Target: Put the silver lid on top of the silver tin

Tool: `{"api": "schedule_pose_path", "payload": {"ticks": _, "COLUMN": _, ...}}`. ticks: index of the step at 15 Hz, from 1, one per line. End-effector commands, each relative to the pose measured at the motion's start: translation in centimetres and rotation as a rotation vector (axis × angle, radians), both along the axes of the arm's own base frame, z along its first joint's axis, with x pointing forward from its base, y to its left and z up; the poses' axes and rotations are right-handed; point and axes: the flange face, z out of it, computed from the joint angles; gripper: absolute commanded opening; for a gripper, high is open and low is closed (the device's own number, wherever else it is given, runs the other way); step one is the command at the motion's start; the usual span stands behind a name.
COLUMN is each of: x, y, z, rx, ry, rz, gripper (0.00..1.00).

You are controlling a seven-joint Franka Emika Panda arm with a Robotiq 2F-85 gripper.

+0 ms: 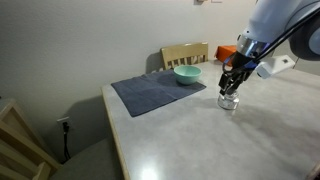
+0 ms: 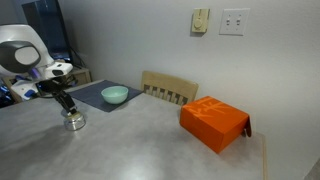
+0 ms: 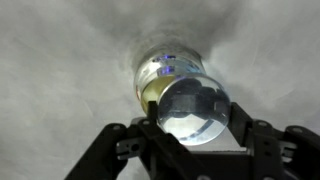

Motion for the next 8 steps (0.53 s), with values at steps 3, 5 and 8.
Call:
{"api": "schedule_pose_path", "payload": {"ticks": 3, "x": 1.6, "y": -2.9, "z": 4.7, "rx": -0.006, "ry": -0.031, "rz": -0.061, "gripper": 0.44}}
{"api": "schedule_pose_path", "payload": {"ticks": 5, "x": 2.5, "y": -4.1, "z": 7.0, "rx": -0.003, "ry": -0.054, "rz": -0.094, "gripper": 0.44}}
{"api": "schedule_pose_path", "payload": {"ticks": 8, "x": 3.0, "y": -5.9, "z": 9.9, "rx": 0.008, "ry": -0.07, "rz": -0.158, "gripper": 0.44}}
